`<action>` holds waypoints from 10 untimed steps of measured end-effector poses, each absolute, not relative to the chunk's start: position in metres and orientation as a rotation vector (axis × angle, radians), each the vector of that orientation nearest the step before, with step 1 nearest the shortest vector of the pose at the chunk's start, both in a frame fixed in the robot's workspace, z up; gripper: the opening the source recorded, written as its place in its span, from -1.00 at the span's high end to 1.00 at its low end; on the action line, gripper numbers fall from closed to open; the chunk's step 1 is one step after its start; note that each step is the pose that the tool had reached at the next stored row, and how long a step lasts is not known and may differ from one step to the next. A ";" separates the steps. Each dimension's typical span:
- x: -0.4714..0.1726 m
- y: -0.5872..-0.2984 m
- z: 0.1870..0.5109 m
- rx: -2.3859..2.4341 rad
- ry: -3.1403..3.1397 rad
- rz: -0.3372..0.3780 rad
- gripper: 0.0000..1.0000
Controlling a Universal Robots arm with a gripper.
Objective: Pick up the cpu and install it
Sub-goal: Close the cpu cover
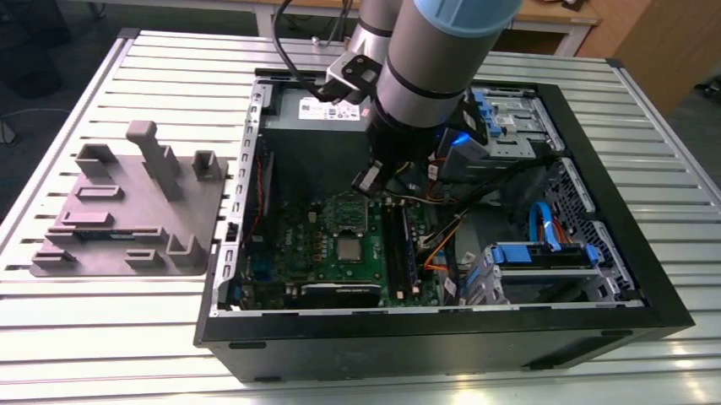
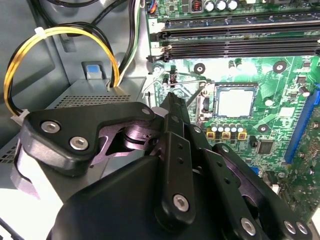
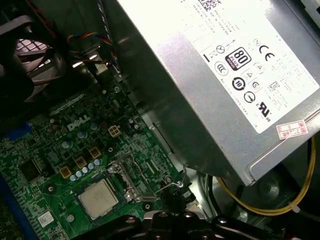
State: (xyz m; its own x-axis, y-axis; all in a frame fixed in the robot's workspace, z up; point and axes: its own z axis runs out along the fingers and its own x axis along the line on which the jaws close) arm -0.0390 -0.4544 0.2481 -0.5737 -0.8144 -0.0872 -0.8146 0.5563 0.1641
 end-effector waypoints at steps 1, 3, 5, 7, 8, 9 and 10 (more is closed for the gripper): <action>-0.039 -0.455 0.248 -1.450 2.771 0.292 0.80; -0.039 -0.456 0.248 -1.453 2.773 0.285 0.80; -0.039 -0.458 0.248 -1.455 2.775 0.279 0.80; -0.039 -0.459 0.248 -1.458 2.776 0.273 0.80; -0.040 -0.460 0.248 -1.460 2.777 0.270 0.80; -0.040 -0.460 0.248 -1.461 2.777 0.269 0.80; -0.040 -0.461 0.248 -1.462 2.777 0.268 0.80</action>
State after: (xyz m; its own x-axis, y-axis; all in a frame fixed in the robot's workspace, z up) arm -0.0397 -0.4608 0.2481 -0.5692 -0.8190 -0.0720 -0.8177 0.5548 0.1537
